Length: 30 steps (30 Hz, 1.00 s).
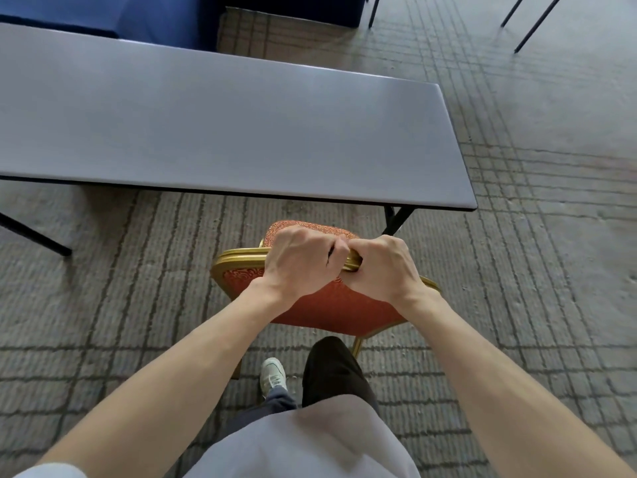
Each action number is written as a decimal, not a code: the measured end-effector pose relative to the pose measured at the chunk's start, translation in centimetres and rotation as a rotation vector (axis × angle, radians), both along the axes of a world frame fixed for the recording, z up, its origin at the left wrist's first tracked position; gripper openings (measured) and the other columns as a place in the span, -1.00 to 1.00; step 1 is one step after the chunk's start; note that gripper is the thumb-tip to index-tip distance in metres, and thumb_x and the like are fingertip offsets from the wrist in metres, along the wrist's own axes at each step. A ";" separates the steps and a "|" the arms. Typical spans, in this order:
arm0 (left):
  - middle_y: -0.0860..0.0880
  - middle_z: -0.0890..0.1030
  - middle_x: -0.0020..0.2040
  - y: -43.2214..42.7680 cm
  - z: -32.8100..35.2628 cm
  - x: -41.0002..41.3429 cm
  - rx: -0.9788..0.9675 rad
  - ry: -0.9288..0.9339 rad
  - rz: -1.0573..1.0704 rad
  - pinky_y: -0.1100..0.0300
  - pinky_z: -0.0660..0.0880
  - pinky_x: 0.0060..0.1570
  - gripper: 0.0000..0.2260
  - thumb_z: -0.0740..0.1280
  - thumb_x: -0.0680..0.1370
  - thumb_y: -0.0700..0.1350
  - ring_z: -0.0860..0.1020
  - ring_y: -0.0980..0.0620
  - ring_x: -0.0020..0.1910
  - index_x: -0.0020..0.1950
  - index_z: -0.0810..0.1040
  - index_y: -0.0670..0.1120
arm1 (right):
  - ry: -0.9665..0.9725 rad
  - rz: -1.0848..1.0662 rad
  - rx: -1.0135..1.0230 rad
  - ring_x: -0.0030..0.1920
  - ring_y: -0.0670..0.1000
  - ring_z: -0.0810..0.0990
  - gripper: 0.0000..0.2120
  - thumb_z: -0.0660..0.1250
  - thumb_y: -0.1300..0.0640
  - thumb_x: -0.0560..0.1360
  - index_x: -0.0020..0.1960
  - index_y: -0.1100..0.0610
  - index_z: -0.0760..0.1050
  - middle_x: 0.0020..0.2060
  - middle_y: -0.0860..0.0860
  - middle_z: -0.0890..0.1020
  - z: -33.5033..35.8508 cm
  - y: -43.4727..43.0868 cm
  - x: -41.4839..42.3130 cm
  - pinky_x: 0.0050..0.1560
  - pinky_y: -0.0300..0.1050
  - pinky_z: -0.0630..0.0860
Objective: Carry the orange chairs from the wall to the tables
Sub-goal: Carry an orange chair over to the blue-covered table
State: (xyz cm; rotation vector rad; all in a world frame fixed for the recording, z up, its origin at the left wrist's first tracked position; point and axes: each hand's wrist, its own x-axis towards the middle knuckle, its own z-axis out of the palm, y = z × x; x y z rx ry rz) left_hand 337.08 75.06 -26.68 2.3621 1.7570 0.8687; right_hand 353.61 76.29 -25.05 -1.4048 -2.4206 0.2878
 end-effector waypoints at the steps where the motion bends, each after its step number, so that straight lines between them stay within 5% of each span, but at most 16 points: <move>1: 0.07 0.48 -0.54 -0.4 -0.1 0.1 -0.001 0.002 -0.010 0.17 0.46 -0.39 -0.57 0.13 0.61 -0.01 0.40 0.07 -0.56 -0.48 0.36 0.01 | 0.002 0.007 0.001 -0.55 0.00 0.39 -0.68 0.21 -0.11 0.42 -0.41 0.05 0.44 -0.57 -0.07 0.47 0.0 -0.3 0.1 -0.43 -0.19 0.43; 7: 0.09 0.43 -0.58 -1.5 -0.5 0.7 -0.053 -0.010 -0.023 0.25 0.22 -0.38 -0.53 0.14 0.61 0.04 0.38 0.12 -0.57 -0.50 0.42 -0.04 | 0.017 0.046 0.030 -0.57 0.04 0.48 -0.72 0.23 -0.06 0.40 -0.40 0.07 0.47 -0.58 -0.05 0.49 -0.4 -1.9 0.9 -0.48 -0.18 0.42; 17: 0.08 0.47 -0.53 1.3 -2.9 2.6 -0.203 -0.043 -0.001 0.32 0.17 -0.43 -0.54 0.15 0.60 0.09 0.41 0.10 -0.53 -0.46 0.47 -0.05 | -0.103 0.018 0.027 -0.49 0.07 0.56 -0.85 0.35 0.01 0.36 -0.31 0.06 0.56 -0.49 -0.01 0.59 -3.4 1.4 2.9 -0.42 -0.18 0.41; 21: 0.06 0.50 -0.51 4.8 -4.4 4.4 -0.286 -0.005 0.029 0.19 0.24 -0.38 -0.53 0.11 0.60 0.10 0.44 0.09 -0.50 -0.44 0.49 -0.07 | -0.191 0.010 -0.080 -0.38 0.08 0.61 -0.80 0.31 -0.07 0.41 -0.23 0.04 0.57 -0.39 -0.01 0.62 -4.8 4.7 4.2 -0.33 -0.13 0.44; 30: 0.10 0.37 -0.54 10.7 -4.4 3.8 -0.298 0.003 0.100 0.19 0.27 -0.40 -0.60 0.08 0.58 0.06 0.38 0.08 -0.53 -0.46 0.31 0.03 | -0.183 0.184 -0.212 -0.36 0.08 0.60 -0.84 0.33 -0.06 0.39 -0.18 0.02 0.53 -0.37 -0.04 0.63 -5.1 12.4 3.7 -0.28 -0.11 0.52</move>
